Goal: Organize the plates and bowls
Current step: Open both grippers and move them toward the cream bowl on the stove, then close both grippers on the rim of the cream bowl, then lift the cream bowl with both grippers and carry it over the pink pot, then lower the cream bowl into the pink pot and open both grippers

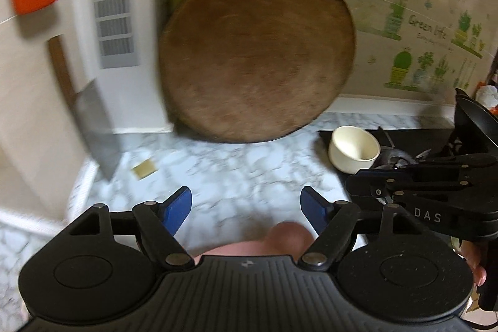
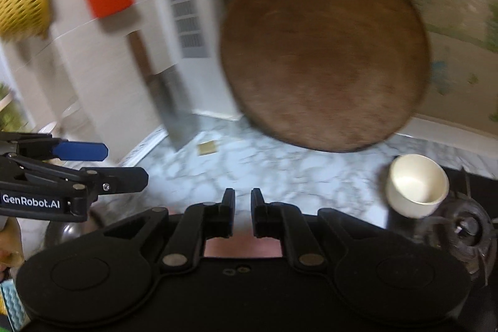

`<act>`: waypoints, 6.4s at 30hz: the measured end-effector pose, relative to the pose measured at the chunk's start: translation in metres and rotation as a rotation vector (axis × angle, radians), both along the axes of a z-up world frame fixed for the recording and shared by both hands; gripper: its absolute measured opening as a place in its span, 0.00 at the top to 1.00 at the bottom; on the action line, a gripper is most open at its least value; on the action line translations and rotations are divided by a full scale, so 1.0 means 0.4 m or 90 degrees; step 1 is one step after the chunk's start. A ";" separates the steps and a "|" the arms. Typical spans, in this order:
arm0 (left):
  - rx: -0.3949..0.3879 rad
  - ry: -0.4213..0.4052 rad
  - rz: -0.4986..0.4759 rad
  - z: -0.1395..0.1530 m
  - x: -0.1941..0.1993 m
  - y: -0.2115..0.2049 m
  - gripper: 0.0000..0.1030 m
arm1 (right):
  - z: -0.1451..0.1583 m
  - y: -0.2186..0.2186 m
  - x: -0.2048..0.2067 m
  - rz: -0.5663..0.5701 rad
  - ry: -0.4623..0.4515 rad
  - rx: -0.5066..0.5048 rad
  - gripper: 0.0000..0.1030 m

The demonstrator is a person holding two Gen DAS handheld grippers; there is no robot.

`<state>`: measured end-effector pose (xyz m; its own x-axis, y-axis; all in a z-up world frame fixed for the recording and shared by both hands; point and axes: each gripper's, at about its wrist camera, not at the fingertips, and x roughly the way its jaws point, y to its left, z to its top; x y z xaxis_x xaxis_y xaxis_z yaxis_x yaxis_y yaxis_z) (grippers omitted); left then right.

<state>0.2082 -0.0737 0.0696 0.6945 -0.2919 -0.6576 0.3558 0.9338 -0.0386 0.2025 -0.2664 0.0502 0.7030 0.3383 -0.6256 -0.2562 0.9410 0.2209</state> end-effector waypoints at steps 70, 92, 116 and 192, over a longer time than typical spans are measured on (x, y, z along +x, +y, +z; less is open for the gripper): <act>-0.012 0.243 -0.047 -0.368 0.516 -0.601 0.46 | -0.338 -0.482 0.442 -0.115 0.226 -0.075 0.53; 0.066 0.220 -0.052 -0.365 0.470 -0.645 0.89 | -0.335 -0.465 0.423 -0.155 0.206 -0.095 0.84; 0.038 0.169 0.006 -0.143 0.258 -0.306 0.89 | -0.113 -0.194 0.247 -0.082 0.126 -0.098 0.85; 0.026 0.312 0.280 -0.246 -0.122 0.712 0.87 | -0.143 0.792 -0.034 0.259 0.194 -0.132 0.83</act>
<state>0.1593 0.2110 -0.0289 0.3605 -0.0177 -0.9326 -0.1086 0.9922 -0.0608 0.1888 0.0503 -0.0071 0.3180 0.3929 -0.8629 -0.5613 0.8115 0.1626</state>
